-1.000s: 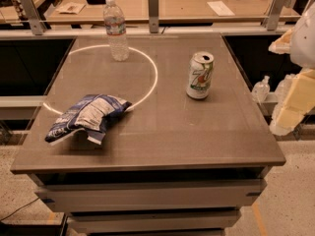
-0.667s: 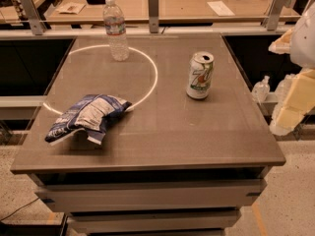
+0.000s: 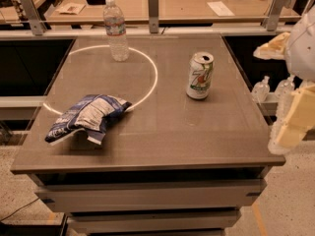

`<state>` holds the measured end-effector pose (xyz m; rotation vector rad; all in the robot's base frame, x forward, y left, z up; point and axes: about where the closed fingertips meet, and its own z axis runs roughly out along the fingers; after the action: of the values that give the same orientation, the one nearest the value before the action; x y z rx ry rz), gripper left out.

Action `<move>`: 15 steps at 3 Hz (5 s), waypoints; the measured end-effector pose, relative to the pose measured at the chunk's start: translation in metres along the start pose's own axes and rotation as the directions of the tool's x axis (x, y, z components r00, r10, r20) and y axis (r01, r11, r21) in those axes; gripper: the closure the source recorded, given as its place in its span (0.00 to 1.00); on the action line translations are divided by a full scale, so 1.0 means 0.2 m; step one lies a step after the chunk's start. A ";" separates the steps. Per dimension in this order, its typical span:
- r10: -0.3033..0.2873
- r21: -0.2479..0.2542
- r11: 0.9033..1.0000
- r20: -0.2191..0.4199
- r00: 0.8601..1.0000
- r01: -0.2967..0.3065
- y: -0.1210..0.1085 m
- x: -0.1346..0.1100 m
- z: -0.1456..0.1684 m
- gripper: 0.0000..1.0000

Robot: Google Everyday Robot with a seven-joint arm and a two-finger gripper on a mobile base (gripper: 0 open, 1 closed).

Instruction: Move blue chip bag near water bottle

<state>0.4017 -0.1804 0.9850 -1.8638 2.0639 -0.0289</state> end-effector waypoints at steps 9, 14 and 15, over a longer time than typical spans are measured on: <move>-0.362 0.247 0.927 0.392 0.846 0.282 0.25 -1.06 0.63 0.00; -0.311 0.289 0.937 0.434 0.846 0.196 0.10 -1.34 0.99 0.19; -0.314 0.276 0.938 0.433 0.845 0.208 0.08 -1.36 1.02 0.42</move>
Offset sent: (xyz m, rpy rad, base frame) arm -0.0572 0.1166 -0.0251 0.1710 0.0592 0.4351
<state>0.4604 0.1309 0.8572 -1.7848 1.4088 0.1141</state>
